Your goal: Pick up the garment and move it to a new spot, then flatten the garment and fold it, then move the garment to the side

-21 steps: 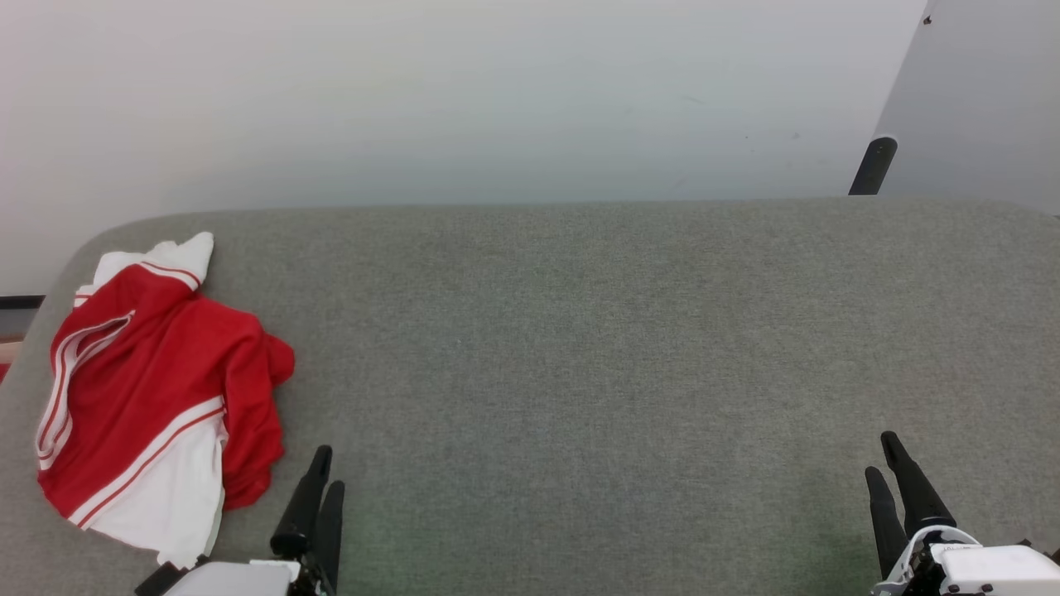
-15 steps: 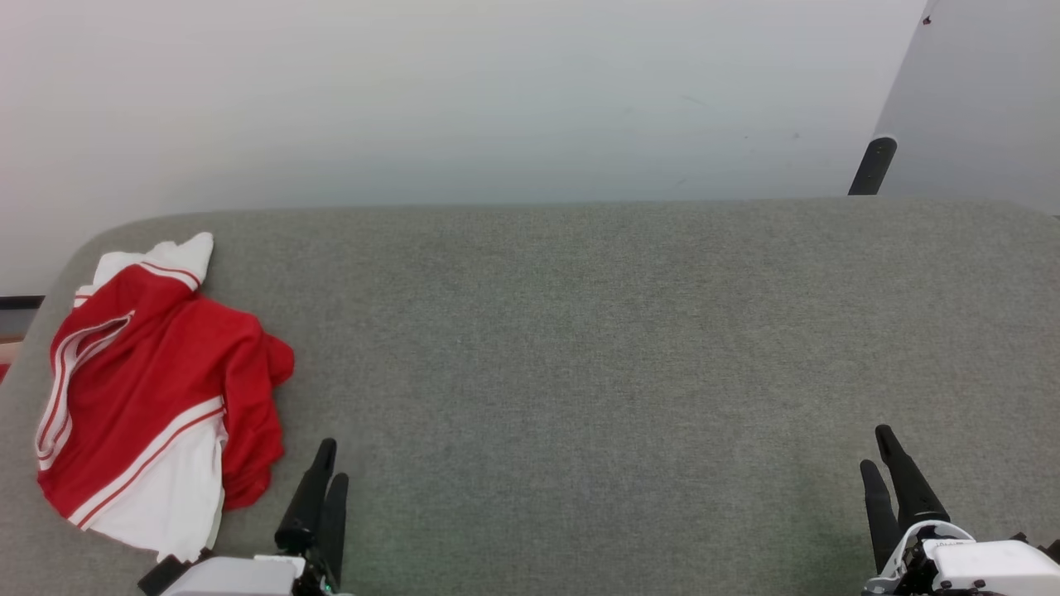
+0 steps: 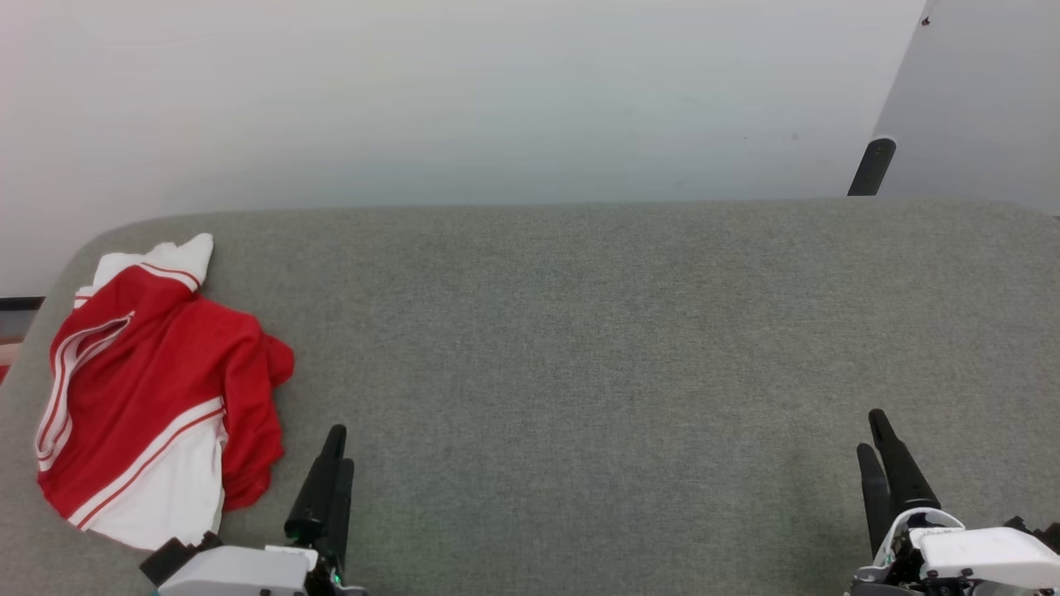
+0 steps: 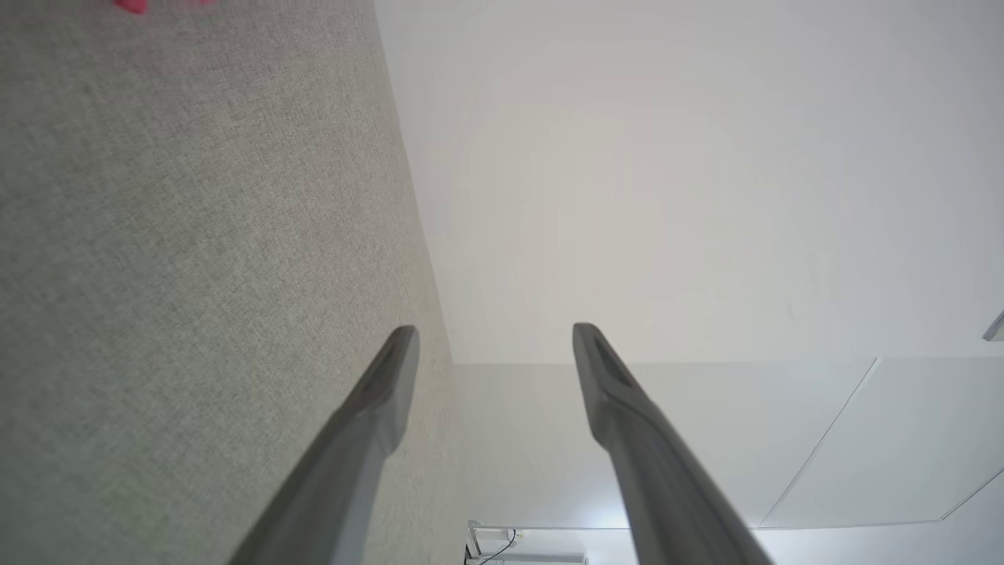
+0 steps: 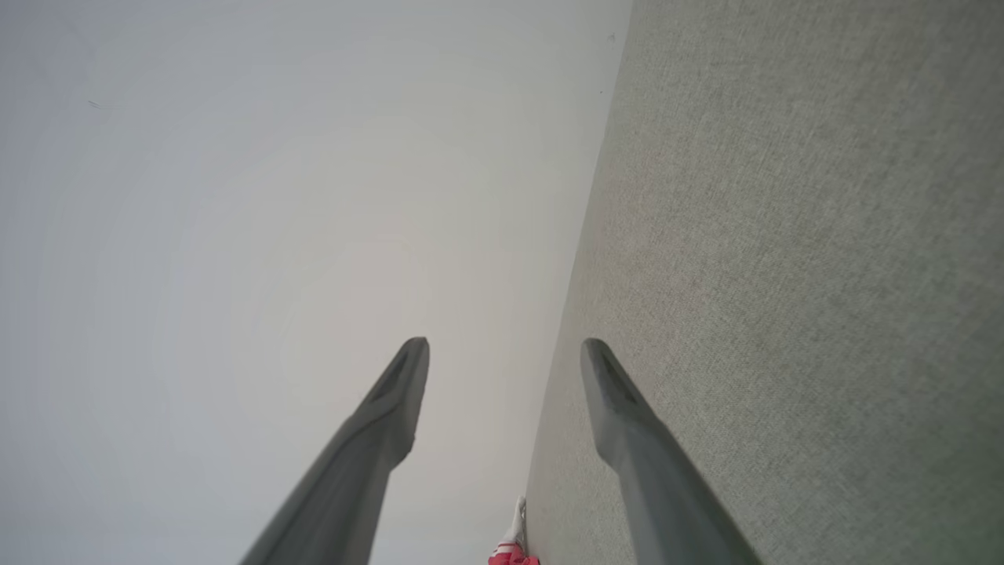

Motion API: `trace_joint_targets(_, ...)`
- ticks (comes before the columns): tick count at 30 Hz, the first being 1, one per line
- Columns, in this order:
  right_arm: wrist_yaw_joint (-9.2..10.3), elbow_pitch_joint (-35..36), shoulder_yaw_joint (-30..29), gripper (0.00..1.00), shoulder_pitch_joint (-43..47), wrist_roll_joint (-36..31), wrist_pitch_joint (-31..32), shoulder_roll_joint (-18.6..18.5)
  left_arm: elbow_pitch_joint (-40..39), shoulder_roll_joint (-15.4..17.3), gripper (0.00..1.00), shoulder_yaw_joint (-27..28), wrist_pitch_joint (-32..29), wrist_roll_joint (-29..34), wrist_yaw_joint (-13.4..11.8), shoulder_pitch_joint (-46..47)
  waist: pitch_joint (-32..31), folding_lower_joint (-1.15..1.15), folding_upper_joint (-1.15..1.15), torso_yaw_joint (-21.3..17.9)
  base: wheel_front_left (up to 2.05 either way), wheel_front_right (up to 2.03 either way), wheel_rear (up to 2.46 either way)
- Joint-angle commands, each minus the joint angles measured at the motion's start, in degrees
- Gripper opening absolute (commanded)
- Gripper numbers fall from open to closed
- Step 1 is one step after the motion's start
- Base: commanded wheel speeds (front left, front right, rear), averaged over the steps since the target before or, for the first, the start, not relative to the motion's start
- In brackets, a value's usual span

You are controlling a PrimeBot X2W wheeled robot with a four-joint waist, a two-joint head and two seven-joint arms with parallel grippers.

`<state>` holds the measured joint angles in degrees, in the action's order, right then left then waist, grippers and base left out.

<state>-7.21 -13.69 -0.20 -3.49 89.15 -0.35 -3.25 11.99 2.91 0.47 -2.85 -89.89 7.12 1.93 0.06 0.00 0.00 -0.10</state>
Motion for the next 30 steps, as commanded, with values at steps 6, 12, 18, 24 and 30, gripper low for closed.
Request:
trace_joint_targets(6,-0.18,1.3,1.9,1.00,-2.0,-1.8,-1.7,-1.0,-1.8,1.3,1.00,-1.4,1.5,2.8,0.3,1.1,-0.1,0.00,0.00,0.0,0.00,0.00,0.00)
trace_joint_targets(12,-0.21,1.2,3.4,1.00,-2.6,-4.5,-3.2,-1.9,-2.2,2.5,1.00,-2.7,3.3,6.0,0.2,1.1,-0.1,0.00,0.00,0.0,0.00,0.00,0.00)
trace_joint_targets(18,-0.22,0.4,4.4,1.00,-3.2,-9.2,-4.6,-2.5,-2.5,4.0,1.00,-4.1,5.8,11.2,-0.5,1.5,-0.2,0.00,0.00,0.0,0.00,0.00,0.00)
trace_joint_targets(24,-0.24,-0.5,4.9,1.00,-4.0,-16.0,-5.8,-2.8,-2.4,5.8,1.00,-6.0,8.1,18.5,-1.7,1.9,-0.3,0.00,0.00,0.0,0.00,0.00,0.00)
trace_joint_targets(30,-0.27,-0.8,4.9,1.00,-4.5,-25.9,-6.8,-2.6,-2.3,7.8,1.00,-8.1,9.7,27.8,-3.7,2.1,-0.4,0.00,0.00,0.0,0.00,0.00,0.00)
